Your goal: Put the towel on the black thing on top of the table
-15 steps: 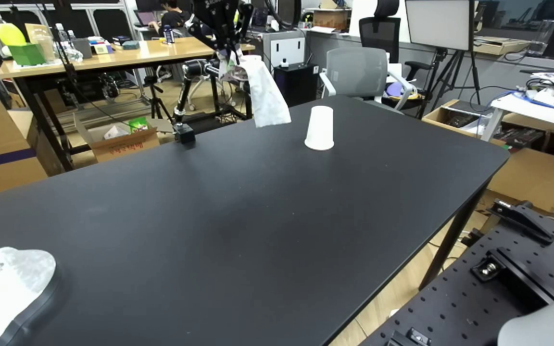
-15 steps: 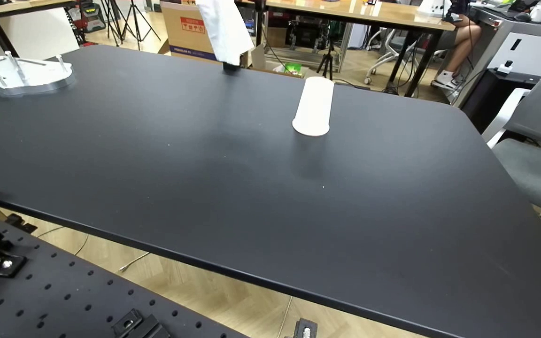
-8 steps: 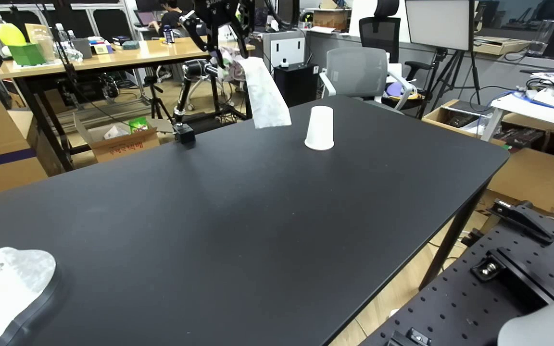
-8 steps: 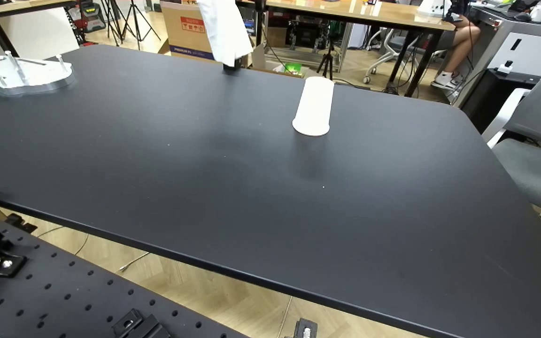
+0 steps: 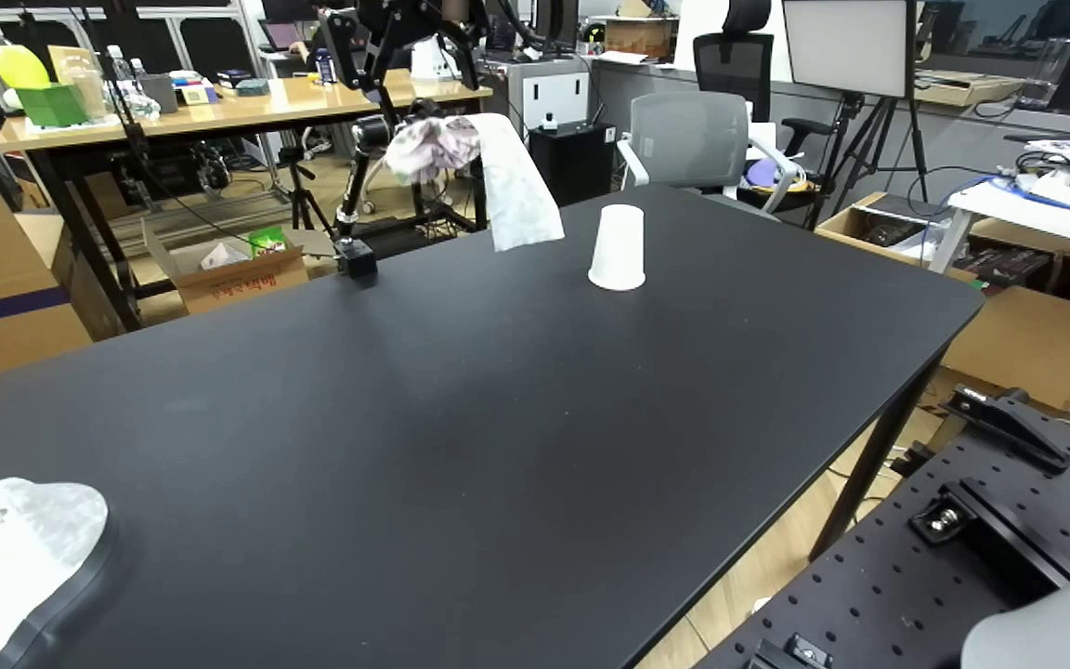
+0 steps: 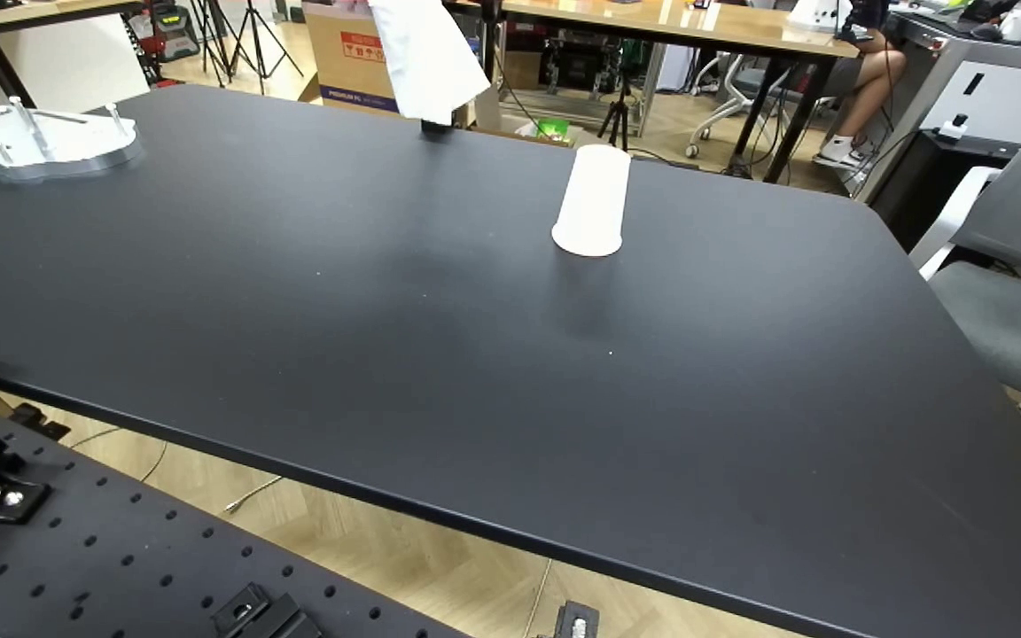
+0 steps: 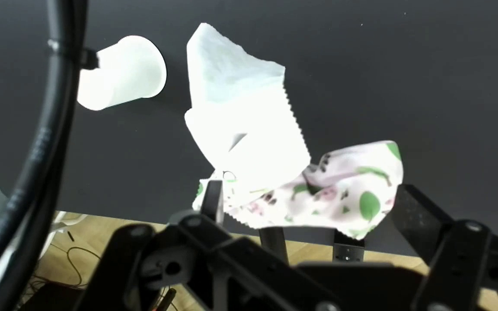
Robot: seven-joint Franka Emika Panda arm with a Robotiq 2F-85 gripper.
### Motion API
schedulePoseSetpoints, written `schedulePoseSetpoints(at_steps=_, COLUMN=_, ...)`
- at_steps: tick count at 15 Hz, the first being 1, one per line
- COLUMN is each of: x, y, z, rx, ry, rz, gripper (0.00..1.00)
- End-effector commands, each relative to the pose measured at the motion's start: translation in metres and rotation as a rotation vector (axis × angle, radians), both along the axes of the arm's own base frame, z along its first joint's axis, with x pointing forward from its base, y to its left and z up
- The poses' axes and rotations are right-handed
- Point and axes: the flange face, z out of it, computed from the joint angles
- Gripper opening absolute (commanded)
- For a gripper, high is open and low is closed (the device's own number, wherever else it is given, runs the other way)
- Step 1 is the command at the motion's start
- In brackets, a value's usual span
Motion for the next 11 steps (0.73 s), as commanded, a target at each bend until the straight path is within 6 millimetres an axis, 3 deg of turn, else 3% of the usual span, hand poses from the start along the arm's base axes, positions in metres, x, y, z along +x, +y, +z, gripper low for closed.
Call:
schedulePoseSetpoints(at_steps=1, x=0.002, y=0.016, z=0.015, rx=0.003, ry=-0.016, rz=0.037, gripper=1.0)
schedulePoseSetpoints(at_steps=2, x=0.0, y=0.009, z=0.005, rx=0.002, ry=-0.005, rz=0.021, gripper=1.0)
schedulePoseSetpoints(at_steps=11, x=0.0, y=0.011, z=0.001, rx=0.002, ry=0.0, rz=0.024, gripper=1.0)
